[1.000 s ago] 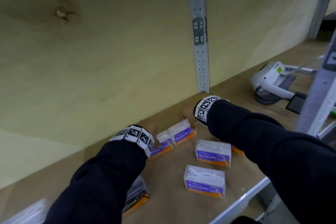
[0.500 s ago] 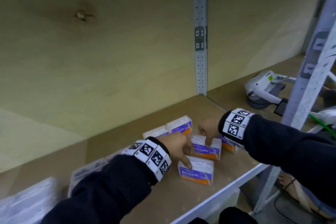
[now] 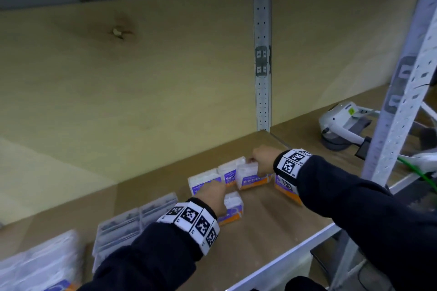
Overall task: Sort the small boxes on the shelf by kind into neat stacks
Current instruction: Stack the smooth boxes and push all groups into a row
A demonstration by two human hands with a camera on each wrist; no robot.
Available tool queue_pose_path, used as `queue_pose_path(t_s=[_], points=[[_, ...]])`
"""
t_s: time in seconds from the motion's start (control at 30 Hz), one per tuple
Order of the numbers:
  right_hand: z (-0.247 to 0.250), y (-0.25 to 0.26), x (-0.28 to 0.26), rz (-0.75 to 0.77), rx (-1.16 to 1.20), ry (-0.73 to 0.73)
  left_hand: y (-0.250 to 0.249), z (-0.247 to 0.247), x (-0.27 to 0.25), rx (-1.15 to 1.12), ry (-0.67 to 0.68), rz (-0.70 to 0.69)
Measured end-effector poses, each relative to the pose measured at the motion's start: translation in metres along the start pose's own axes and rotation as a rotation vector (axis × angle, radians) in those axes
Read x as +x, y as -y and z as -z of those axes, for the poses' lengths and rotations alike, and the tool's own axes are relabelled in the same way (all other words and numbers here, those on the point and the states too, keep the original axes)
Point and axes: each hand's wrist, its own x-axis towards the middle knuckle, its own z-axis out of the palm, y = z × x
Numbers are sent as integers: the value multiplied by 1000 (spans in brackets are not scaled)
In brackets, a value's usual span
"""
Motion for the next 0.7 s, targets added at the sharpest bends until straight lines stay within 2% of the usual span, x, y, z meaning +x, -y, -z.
queue_pose_path(t_s=[0.23,0.5,0.7], points=[[-6,14,22,58,-15,23,17,5,10,13,-35,158],[-13,18,37,86,-23,36,21,1,20,-51,-59,200],[-16,18,43,114,-128,66,24,1,28,-85,-78,200]])
